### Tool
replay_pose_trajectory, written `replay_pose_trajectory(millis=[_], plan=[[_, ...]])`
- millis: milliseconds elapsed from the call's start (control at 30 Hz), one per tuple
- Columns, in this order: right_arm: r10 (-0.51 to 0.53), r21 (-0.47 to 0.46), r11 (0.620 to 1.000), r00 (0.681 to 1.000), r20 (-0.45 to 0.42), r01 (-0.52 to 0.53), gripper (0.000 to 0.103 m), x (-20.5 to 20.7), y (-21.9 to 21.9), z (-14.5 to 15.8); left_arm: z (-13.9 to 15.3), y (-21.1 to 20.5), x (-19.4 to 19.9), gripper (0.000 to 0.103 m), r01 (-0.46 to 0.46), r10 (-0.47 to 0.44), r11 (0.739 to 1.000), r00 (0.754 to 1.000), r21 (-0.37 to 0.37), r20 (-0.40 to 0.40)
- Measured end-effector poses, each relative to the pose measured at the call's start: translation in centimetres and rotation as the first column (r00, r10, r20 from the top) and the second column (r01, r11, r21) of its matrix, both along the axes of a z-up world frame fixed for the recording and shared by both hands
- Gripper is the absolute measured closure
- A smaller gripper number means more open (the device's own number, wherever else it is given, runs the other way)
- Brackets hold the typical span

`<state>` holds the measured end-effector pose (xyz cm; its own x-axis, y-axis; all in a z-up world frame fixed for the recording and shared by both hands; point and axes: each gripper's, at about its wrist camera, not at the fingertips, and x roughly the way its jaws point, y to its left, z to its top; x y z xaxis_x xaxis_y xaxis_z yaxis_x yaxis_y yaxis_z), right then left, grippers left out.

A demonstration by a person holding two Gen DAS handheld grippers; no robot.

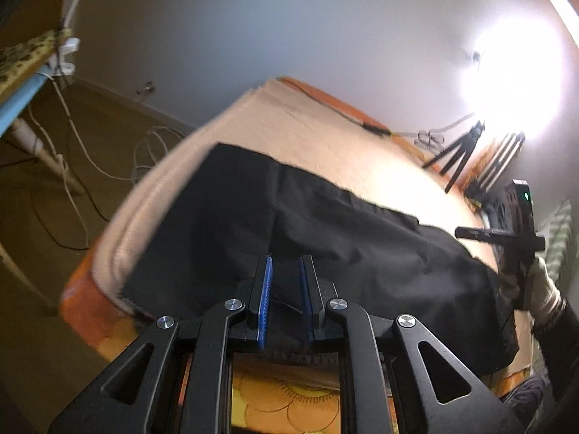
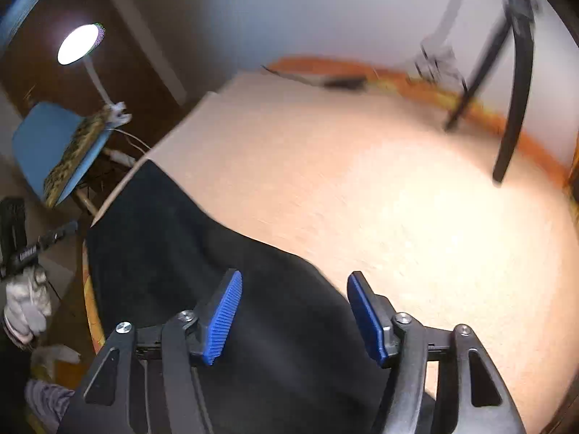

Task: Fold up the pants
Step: 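Grasp the trousers edge with the left gripper while the right gripper grasps the hem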

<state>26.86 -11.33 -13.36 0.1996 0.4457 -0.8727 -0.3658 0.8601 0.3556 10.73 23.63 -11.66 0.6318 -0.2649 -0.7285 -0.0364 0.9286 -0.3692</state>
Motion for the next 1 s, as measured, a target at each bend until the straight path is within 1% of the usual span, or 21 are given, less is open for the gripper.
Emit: replay_pose_trajectory(millis=[100,200,233,267,300,333,367,400,467,500,533,567,600,633,667,700,733,767,800,900,1000], plan=[[-0.023,0.006,1.000,0.998,-0.066,0.024,0.037,1.0,-0.6,-2.4,-1.0,-0.8,0.5,0.090,0.018,-0.017,0.999,0.999,0.044,-0.030],[-0.018,0.057,0.998,0.997,-0.076,0.022,0.036,1.1,-0.4,-2.7,-1.7,-0.7,0.6,0.090,0.009,-0.006,0.998,0.999,0.055,-0.052],[-0.014,0.070,0.997,0.997,-0.078,0.019,0.040,1.2,-0.5,-2.8,-2.0,-0.5,0.5,0.090,0.001,0.002,0.998,0.998,0.059,-0.058],[-0.002,0.087,0.996,0.996,-0.086,0.010,0.060,1.1,-0.1,-2.9,-2.2,-0.3,0.5,0.090,-0.004,0.008,0.998,0.998,0.061,-0.063],[0.024,0.109,0.994,0.994,-0.103,-0.013,0.073,0.7,0.3,-2.9,-2.4,-0.2,0.4,0.090,-0.008,0.013,0.998,0.998,0.063,-0.068],[0.040,0.108,0.994,0.994,-0.104,-0.029,0.076,0.7,0.8,-2.9,-2.6,-0.2,0.5,0.090,-0.012,0.017,0.998,0.997,0.064,-0.075],[0.056,0.094,0.994,0.995,-0.079,-0.048,0.088,0.1,1.3,-2.5,-2.9,-0.1,0.4,0.090,-0.015,0.020,0.998,0.996,0.063,-0.082],[0.068,0.090,0.994,0.996,-0.065,-0.062,0.096,-0.2,1.7,-2.1,-3.3,-0.1,0.4,0.090,-0.015,0.020,0.998,0.996,0.063,-0.090],[0.074,0.076,0.994,0.997,-0.018,-0.073,0.100,-1.0,2.0,-1.0,-3.7,0.1,0.2,0.090,-0.015,0.020,0.998,0.996,0.053,-0.092],[0.077,0.055,0.995,0.997,0.024,-0.078,0.101,-1.2,2.1,-0.2,-3.7,0.2,0.1,0.090,-0.017,0.021,0.999,0.996,0.042,-0.086],[0.075,0.027,0.997,0.994,0.075,-0.077,0.102,-1.2,2.2,0.5,-3.7,0.3,0.0,0.090,-0.020,0.022,0.999,0.996,0.035,-0.085],[0.066,-0.023,0.998,0.988,0.142,-0.064,0.102,-0.9,2.1,1.2,-3.7,0.4,0.0,0.090,-0.024,0.027,0.999,0.996,0.035,-0.086],[0.057,-0.026,0.998,0.988,0.140,-0.054,0.102,-0.4,1.9,1.2,-3.6,0.4,-0.1,0.090,-0.028,0.031,0.999,0.996,0.038,-0.087],[0.052,-0.012,0.999,0.993,0.107,-0.051,0.102,0.1,1.8,0.9,-3.6,0.4,-0.1,0.090,-0.029,0.033,0.999,0.996,0.046,-0.088],[0.062,-0.017,0.998,0.995,0.084,-0.061,0.099,0.4,2.0,0.5,-3.5,0.5,-0.2,0.090,-0.031,0.036,0.998,0.996,0.061,-0.088],[0.072,-0.054,0.996,0.993,0.098,-0.067,0.092,0.3,2.4,0.6,-3.4,0.6,-0.3,0.090,-0.040,0.048,0.995,0.995,0.086,-0.085],[0.074,-0.090,0.994,0.990,0.120,-0.063,0.088,0.1,2.4,0.8,-3.3,0.9,-0.3,0.090,-0.055,0.064,0.993,0.995,0.107,-0.082],[0.072,-0.110,0.992,0.988,0.140,-0.056,0.071,-0.3,2.5,1.3,-3.2,1.5,-0.4,0.090,-0.079,0.089,0.990,0.993,0.115,-0.081],[0.065,-0.108,0.993,0.985,0.159,-0.048,0.065,-0.6,2.4,1.7,-3.0,2.2,-0.5,0.090,-0.112,0.121,0.988,0.989,0.106,-0.079],[0.051,-0.110,0.993,0.980,0.192,-0.031,0.065,-2.1,2.0,3.3,-2.3,3.8,-0.9,0.090,-0.171,0.178,0.980,0.982,0.102,-0.061],[0.084,-0.103,0.993,0.969,0.231,-0.062,0.064,-5.1,1.9,5.2,-1.4,5.3,-1.5,0.087,-0.222,0.225,0.973,0.974,0.057,-0.042]])
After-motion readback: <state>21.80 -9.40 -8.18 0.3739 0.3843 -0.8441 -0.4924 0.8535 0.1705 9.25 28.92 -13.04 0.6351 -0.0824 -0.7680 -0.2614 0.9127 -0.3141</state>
